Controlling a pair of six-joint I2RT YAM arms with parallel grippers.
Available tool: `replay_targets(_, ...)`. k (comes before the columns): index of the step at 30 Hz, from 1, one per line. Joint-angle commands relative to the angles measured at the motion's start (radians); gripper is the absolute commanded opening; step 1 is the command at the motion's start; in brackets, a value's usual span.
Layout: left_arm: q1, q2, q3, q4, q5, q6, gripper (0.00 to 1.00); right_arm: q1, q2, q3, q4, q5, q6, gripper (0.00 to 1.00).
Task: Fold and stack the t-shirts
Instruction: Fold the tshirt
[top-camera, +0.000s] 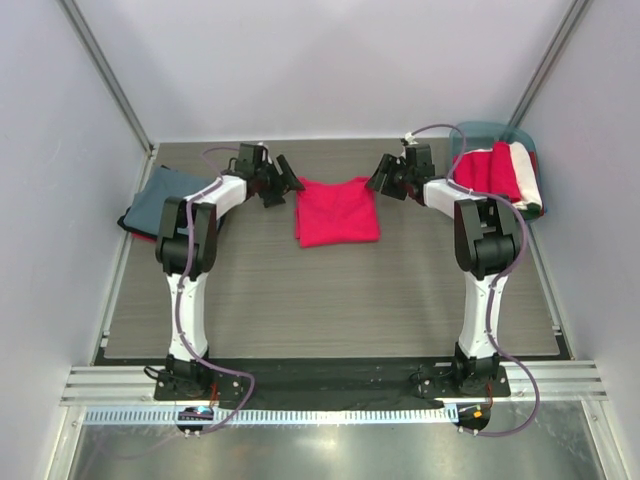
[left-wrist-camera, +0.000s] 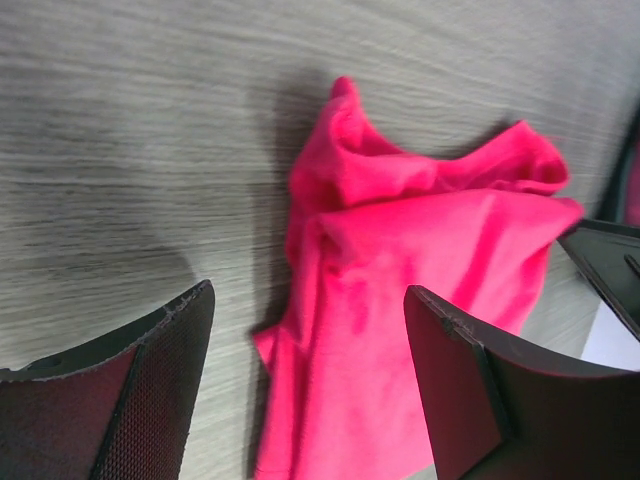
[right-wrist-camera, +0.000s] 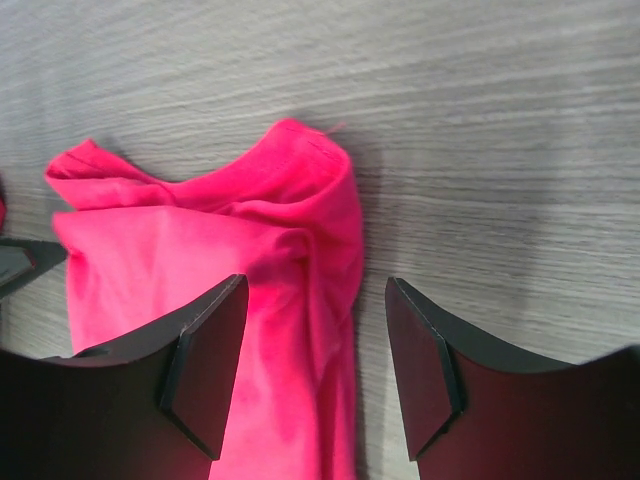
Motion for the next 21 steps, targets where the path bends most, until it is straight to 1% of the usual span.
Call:
replay_targets(1,-0.01,0.0,0.046,0.023,0.0,0.023,0.78,-0.005,0.019,0.032,0.065,-0.03,0.01,0.63)
replay_targets(3,-0.015,0.003,0.054,0.009,-0.019,0.046,0.79,-0.007,0.031,0.034,0.074,-0.035,0.013,0.63)
replay_targets(6,-0.015,0.015,0.085,-0.044,-0.026,0.068,0.78,-0.007,0.051,0.038,0.082,-0.041,0.016,0.63)
replay_targets(9,-0.021,-0.021,0.051,-0.048,-0.045,0.094,0.78,-0.007,0.057,0.023,0.111,-0.047,0.022,0.62)
replay_targets(11,-0.026,-0.083,0.016,-0.064,-0.072,0.12,0.79,-0.007,0.059,0.018,0.114,-0.051,0.029,0.61)
replay_targets(12,-0.03,-0.107,0.002,-0.08,-0.138,0.135,0.82,-0.007,0.053,0.012,0.118,-0.055,0.031,0.61)
replay_targets(14,-0.038,-0.187,-0.038,-0.135,-0.219,0.195,0.86,-0.007,0.041,-0.021,0.152,-0.058,0.039,0.61)
replay_targets(15,-0.048,-0.211,-0.046,-0.181,-0.308,0.241,0.89,-0.007,0.031,-0.038,0.158,-0.058,0.039,0.61)
replay_targets(18,-0.059,-0.267,-0.041,-0.285,-0.477,0.301,0.93,-0.007,0.027,-0.051,0.163,-0.067,0.037,0.61)
replay_targets(19,-0.061,-0.278,-0.041,-0.305,-0.521,0.324,0.95,-0.007,0.027,-0.054,0.164,-0.064,0.036,0.63)
replay_targets(20,-0.064,-0.288,-0.043,-0.321,-0.56,0.335,1.0,-0.007,0.025,-0.057,0.166,-0.064,0.036,0.63)
replay_targets(21,-0.065,-0.307,-0.047,-0.331,-0.598,0.344,0.99,-0.007,0.027,-0.057,0.166,-0.064,0.036,0.63)
